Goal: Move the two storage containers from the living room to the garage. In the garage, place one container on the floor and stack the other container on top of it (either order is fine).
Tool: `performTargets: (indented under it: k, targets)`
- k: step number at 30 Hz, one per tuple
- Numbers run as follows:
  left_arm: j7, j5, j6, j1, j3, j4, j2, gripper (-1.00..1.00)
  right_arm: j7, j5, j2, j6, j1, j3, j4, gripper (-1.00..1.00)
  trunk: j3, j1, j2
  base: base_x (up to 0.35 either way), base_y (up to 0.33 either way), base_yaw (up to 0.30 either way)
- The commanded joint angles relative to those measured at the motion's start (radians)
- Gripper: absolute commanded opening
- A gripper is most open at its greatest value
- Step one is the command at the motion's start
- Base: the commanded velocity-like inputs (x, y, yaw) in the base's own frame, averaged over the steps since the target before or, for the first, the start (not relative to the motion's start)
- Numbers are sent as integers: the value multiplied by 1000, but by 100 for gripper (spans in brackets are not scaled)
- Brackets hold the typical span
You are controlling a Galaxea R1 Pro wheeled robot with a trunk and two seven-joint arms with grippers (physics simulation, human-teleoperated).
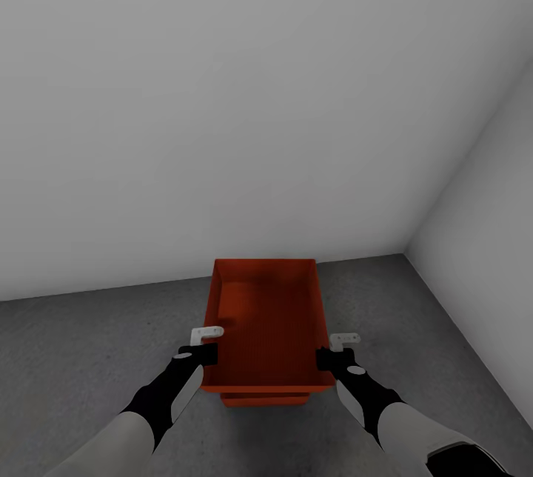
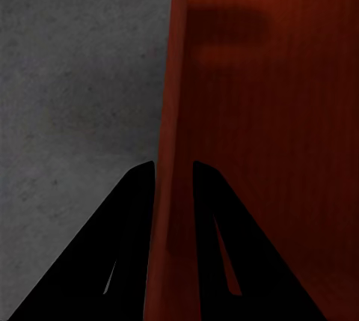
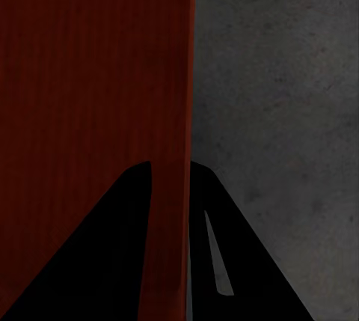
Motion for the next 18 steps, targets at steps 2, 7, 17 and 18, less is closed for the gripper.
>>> performTargets:
  k: [2,7,17,18]
  targets:
    - [16,-18,-76,-1,17,-4,8,-100,-6,-15,-6,-5,0,-5,4,-100,-2,0,-2,0,0,0]
    - [16,-17,-74,-1,18,-4,6,-100,-6,-14,-7,-6,0,-5,4,-100,-2,0,-2,0,0,0]
    - [14,-15,-75,-1,18,-19,4,-100,-6,-13,-8,-9,0,-5,4,-100,-2,0,-2,0,0,0]
    - [15,-14,-74,-1,18,-24,3,-100,-6,-13,-8,-10,0,-5,4,-100,-2,0,-2,0,0,0]
